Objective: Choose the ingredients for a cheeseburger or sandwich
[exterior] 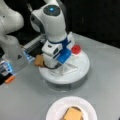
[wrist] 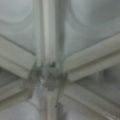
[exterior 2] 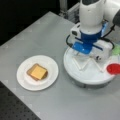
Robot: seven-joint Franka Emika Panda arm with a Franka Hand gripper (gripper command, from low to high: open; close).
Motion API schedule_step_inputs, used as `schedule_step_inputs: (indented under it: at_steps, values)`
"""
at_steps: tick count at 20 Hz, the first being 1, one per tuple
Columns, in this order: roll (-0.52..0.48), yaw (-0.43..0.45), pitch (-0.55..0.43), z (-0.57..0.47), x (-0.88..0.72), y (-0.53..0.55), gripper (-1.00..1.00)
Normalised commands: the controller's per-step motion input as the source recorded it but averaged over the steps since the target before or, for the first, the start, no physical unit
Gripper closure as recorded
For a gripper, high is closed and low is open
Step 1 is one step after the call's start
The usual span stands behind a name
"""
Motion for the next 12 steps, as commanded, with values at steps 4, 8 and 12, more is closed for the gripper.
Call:
schedule_step_inputs:
  at_steps: [4, 8, 12]
  values:
    - [-0.140, 0.065, -0.084, -0.05, -0.04, 0.13, -1.00]
    - [-0.144, 0.055, -0.093, -0.09, -0.04, 0.14, -1.00]
    - [-0.154, 0.038, -0.099, -0.13, -0.05, 0.11, -1.00]
